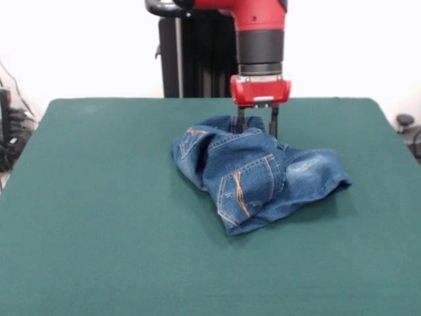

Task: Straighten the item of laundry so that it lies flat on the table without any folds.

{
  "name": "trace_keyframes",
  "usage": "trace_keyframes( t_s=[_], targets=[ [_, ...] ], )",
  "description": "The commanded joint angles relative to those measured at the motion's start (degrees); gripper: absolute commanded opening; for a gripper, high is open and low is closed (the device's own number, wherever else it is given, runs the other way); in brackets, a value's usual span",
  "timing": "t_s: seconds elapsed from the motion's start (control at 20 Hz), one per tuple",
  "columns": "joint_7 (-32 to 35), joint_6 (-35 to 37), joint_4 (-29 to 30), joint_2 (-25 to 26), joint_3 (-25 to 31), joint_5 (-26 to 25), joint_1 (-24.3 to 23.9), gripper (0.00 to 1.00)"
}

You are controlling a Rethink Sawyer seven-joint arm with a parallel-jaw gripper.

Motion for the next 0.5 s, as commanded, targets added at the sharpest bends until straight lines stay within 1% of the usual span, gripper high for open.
trace_keyframes(
  t_s=[0.05, 0.1, 0.2, 0.35, 0.5],
  targets=[
    [5.75, -1.78, -5.07, 3.25, 4.41, 0.41, 2.12, 1.0],
    [5.83, -1.46, -5.03, 3.16, 4.49, 0.51, 2.06, 1.0],
    [5.68, 0.7, -4.26, 1.0, 5.14, 0.43, 1.67, 1.0],
    [5.35, 7.21, -1.79, -4.39, 7.73, 1.09, 0.38, 1.0],
    [4.75, 14.52, 0.82, -10.18, 11.14, 3.19, -0.93, 1.0]
  ],
)
